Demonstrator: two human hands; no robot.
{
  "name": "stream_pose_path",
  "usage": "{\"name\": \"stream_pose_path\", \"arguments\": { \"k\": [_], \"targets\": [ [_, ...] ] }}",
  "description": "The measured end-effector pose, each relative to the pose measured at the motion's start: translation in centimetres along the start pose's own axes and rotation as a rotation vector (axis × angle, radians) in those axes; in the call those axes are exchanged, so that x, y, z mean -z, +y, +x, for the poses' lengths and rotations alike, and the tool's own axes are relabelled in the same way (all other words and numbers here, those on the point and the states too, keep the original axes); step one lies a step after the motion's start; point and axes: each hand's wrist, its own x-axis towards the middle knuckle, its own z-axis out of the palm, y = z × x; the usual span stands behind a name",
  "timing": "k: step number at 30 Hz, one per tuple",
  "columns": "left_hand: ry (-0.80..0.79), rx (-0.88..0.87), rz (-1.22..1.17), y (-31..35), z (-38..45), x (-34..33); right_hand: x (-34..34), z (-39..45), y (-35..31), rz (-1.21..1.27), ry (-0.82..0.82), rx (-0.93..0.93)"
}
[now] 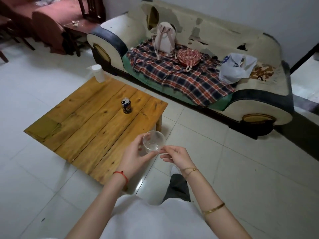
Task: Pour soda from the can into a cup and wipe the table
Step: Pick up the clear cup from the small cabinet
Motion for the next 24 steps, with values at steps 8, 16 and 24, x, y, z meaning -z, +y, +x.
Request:
{"name": "stream_pose_path", "arguments": {
  "k": [8,16,24],
  "targets": [
    [0.273,0.158,-0.059,2.4,9.4,-3.2,5.0,11.7,-7.7,-0.165,-0.246,0.006],
    [0.547,0.278,-0.139,4.8,15.6,-5.1,7.1,20.5,-13.7,-0.313,-0.494,0.010],
    [0.729,0.414,-0.192,4.6,16.7,-4.4,4.0,24.3,-15.6,-0.441,-0.716,0.005]
  ]
}}
